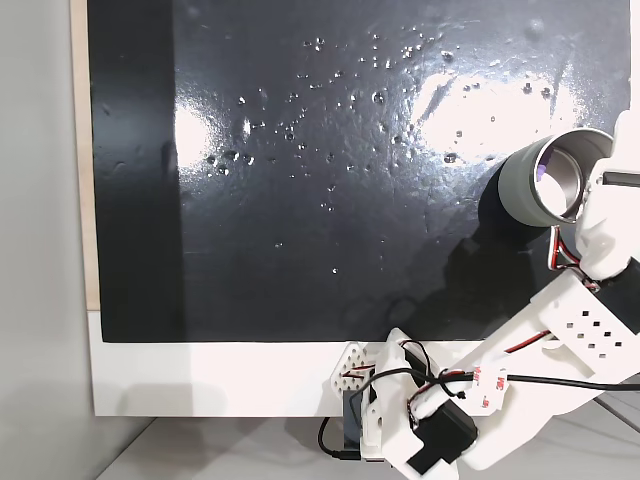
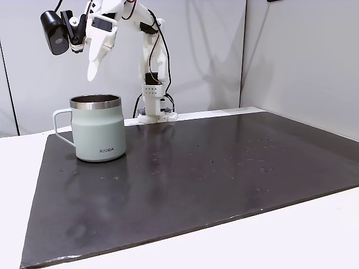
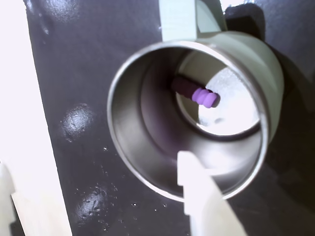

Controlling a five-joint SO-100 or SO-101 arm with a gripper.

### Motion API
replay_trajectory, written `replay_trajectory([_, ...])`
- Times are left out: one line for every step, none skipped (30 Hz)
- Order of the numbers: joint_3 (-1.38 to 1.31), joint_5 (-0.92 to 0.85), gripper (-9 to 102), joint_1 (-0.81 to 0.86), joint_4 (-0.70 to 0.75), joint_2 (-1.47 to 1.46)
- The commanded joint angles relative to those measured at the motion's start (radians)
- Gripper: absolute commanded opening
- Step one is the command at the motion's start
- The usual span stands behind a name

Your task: Grasp a pengrip and put it in the cup.

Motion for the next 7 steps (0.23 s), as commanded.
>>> replay_trajectory([-0.057,-0.011,39,0.006,0.002,0.006])
replay_trajectory([-0.057,-0.011,39,0.005,0.002,0.006])
replay_trajectory([-0.057,-0.011,39,0.005,0.003,0.006])
replay_trajectory([-0.057,-0.012,39,0.005,0.005,0.006])
replay_trajectory([-0.057,-0.012,39,0.005,0.006,0.006])
replay_trajectory([-0.055,-0.012,39,0.003,0.011,0.006])
replay_trajectory([-0.055,-0.014,38,0.003,0.014,0.006])
